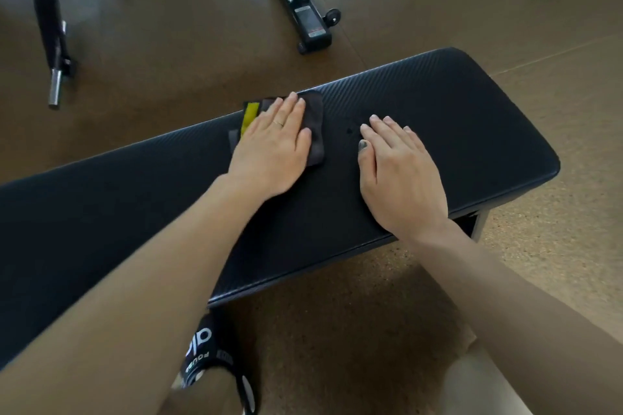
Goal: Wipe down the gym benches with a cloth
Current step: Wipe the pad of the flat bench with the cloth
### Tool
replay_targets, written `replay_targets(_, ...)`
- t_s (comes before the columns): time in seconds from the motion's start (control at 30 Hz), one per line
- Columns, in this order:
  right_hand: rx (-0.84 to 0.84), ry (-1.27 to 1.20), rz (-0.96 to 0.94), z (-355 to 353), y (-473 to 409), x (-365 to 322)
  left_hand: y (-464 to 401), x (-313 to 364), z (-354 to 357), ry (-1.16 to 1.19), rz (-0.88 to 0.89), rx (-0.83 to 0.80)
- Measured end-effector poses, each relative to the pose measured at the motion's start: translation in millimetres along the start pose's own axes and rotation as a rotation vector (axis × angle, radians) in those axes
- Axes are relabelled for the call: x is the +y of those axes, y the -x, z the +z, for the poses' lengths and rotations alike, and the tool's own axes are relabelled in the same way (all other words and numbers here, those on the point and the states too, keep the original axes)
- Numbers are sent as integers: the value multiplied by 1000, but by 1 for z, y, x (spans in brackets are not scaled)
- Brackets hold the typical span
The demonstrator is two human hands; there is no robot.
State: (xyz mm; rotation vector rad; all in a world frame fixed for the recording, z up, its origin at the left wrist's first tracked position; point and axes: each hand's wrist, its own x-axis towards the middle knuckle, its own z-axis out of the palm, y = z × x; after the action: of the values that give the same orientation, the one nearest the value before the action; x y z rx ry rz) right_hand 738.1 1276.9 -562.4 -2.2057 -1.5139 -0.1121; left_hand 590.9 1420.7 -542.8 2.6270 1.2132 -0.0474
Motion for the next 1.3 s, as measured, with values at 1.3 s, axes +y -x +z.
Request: replay_targets(1.3,82,-26,58,-23,-3,60,50,103,27,-71,183,-24)
